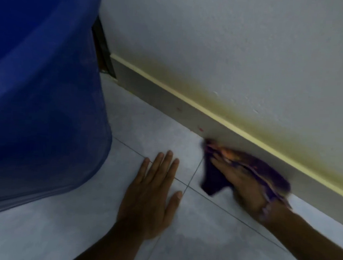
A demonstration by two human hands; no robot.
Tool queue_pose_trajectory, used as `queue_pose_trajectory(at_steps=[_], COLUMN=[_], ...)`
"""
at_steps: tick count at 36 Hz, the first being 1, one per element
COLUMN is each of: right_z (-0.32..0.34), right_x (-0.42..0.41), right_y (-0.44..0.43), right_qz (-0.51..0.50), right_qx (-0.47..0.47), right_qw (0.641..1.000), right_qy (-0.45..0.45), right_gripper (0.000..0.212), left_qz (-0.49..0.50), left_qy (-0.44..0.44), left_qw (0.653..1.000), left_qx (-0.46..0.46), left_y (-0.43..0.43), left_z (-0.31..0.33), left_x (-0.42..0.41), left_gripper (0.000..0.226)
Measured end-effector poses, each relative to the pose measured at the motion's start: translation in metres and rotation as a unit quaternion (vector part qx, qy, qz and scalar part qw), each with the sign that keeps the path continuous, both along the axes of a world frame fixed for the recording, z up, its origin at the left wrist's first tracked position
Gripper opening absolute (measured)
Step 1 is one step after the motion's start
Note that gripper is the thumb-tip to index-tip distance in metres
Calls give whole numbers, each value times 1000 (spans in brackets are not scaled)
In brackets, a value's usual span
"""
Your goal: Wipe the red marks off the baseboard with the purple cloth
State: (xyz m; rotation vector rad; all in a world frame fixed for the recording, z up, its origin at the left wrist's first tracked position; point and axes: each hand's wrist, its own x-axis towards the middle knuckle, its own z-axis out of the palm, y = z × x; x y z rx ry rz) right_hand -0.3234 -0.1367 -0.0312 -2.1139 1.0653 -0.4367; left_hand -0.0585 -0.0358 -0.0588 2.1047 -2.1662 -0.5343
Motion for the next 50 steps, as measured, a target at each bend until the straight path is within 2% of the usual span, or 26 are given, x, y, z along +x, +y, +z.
queue_pose_trajectory(at_steps=[1,3,4,5,7,9,12,16,18,21,24,27,29,31,33,35,38,41,44,47,50], right_z=[5,24,31,31,29,17,-3,-14,-15,-17,-17,-10,2,10,3,-6,-5,8,12,1,-7], right_x=[-6,-19,-25,-28,-18,-2,18,36,28,15,17,32,56,85,112,127,118,64,13,13,56], right_y=[5,2,7,14,20,22,16,1,3,13,19,11,-4,-24,-43,-57,-58,-33,-4,9,-5], right_qz=[-29,-67,-76,-99,-99,-41,38,73,70,14,-38,-48,-52,-1,99,168,161,114,53,19,24], right_qx=[81,-28,-46,-63,-75,-62,-81,-136,-121,-92,-102,-166,-144,-179,-261,-289,-229,-135,-112,-93,-113], right_qw=[996,996,991,988,991,996,987,964,963,971,979,980,988,984,959,931,933,942,942,947,962], right_qy=[-30,55,98,102,53,46,133,217,230,221,172,95,18,6,59,146,228,286,312,308,249], right_gripper=[28,45,54,60,63,57,57,63,65,67,61,50,38,36,39,45,57,71,63,62,58], left_qz=[0,4,5,4,2,1,1,-3,-3,2,2,3,2,1,5,7,7,1,7,10,12], left_qy=[-2,-4,-5,-7,-7,-5,-13,-31,-30,-18,-18,-17,-11,-4,1,5,4,0,-3,-7,-7], left_qw=[1000,1000,1000,1000,1000,1000,1000,999,999,1000,1000,1000,1000,1000,1000,1000,1000,1000,1000,1000,1000], left_qx=[-1,-3,-3,-3,2,5,9,15,19,21,20,26,29,29,30,26,17,16,8,8,4], left_y=[0,-1,0,0,0,0,-2,-3,-2,-2,-2,-3,-3,-3,-3,-2,-2,-1,-1,-1,-1], left_z=[0,1,1,1,2,2,2,3,4,4,5,5,6,7,9,10,9,8,4,3,2], left_x=[-1,-1,-1,-1,-1,-1,-1,0,0,0,0,0,1,2,3,3,5,5,5,3,2], left_gripper=[72,72,72,72,72,72,73,74,74,73,73,73,75,76,77,77,74,73,73,74,74])
